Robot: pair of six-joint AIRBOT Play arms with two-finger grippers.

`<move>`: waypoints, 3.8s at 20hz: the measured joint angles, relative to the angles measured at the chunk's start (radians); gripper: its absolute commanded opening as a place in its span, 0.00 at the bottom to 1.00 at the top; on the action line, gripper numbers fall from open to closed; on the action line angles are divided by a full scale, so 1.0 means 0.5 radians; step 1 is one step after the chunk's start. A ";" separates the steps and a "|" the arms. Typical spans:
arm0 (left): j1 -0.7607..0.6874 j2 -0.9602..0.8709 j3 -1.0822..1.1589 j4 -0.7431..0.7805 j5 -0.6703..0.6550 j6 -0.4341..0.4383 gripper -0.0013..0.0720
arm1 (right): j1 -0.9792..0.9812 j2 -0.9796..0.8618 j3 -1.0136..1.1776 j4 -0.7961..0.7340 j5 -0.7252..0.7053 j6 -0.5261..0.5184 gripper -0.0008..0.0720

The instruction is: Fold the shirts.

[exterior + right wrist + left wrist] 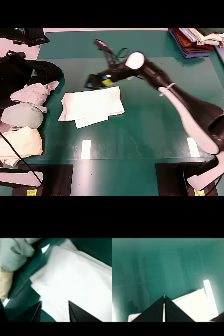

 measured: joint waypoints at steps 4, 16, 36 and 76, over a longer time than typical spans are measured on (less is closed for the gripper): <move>-0.121 0.005 0.002 -0.002 0.056 0.038 0.06 | -0.418 0.173 -0.546 -0.105 0.049 0.072 0.87; -0.327 -0.036 -0.017 -0.004 0.097 0.071 0.06 | -0.401 -0.354 -0.456 0.587 0.085 -0.082 0.75; -0.589 -0.039 -0.021 -0.049 0.071 0.080 0.06 | -1.346 0.350 -0.688 -0.022 -0.078 -0.008 0.03; -0.748 -0.040 -0.021 -0.011 0.253 0.138 0.06 | -1.277 1.163 -0.588 -0.816 0.561 0.147 0.24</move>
